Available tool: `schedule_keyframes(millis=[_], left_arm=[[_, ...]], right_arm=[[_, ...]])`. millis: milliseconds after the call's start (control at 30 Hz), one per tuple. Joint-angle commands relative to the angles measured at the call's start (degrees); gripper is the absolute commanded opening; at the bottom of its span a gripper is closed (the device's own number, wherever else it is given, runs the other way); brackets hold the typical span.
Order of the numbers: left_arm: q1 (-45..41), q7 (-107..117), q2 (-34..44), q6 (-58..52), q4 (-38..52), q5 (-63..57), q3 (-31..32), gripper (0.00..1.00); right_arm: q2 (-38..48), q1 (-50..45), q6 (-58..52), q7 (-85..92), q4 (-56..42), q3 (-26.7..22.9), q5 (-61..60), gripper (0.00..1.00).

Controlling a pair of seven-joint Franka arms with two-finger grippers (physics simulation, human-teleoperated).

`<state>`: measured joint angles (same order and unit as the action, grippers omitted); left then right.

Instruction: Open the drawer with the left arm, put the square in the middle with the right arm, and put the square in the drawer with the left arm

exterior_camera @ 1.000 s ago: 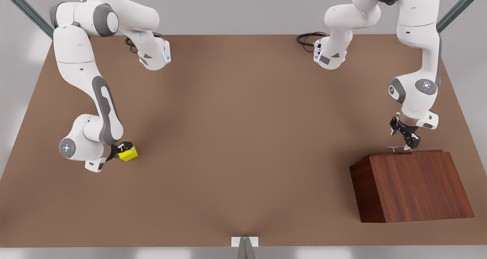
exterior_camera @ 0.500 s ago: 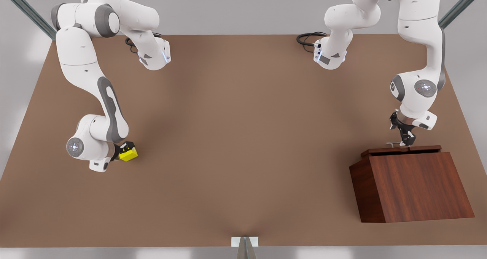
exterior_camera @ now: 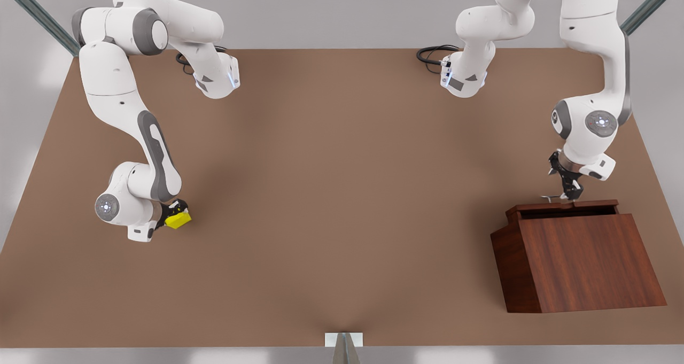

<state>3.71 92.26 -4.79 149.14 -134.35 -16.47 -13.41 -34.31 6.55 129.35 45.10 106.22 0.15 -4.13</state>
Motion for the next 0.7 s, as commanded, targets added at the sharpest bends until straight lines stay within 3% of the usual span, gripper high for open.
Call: schedule_keyframes(millis=[0, 367, 400, 467, 600, 667], left_arm=[[-0.1, -0.1, 0.2, -4.5, 0.2, -0.1, 0.1, 1.0], [-0.2, 0.6, 0.8, -7.4, 0.1, -0.1, 1.0, 1.0], [-0.2, 0.7, 0.9, -7.4, 0.1, -0.1, 1.0, 1.0], [-0.2, 0.7, 0.9, -7.4, 0.0, -0.1, 1.0, 1.0], [-0.2, 0.6, 2.9, -12.2, 0.1, -0.1, 1.7, 1.0], [-0.2, 0.6, 3.4, -14.0, 0.1, -0.1, 2.2, 1.0]], right_arm=[[0.2, 0.0, -1.5, 2.6, -0.2, -0.1, 0.0, 0.78], [-0.4, 0.1, -1.3, 1.1, 0.4, 0.0, -0.3, 0.79], [-0.4, 0.1, -1.5, 1.1, 0.3, 0.0, -0.3, 0.75], [-0.3, 0.1, -1.8, 0.9, 0.0, 0.0, -0.4, 0.57], [-0.1, 0.0, -2.2, 0.3, -0.2, 0.0, -0.4, 0.53], [0.2, 0.0, -2.3, 0.2, -0.2, 0.0, -0.4, 0.59]])
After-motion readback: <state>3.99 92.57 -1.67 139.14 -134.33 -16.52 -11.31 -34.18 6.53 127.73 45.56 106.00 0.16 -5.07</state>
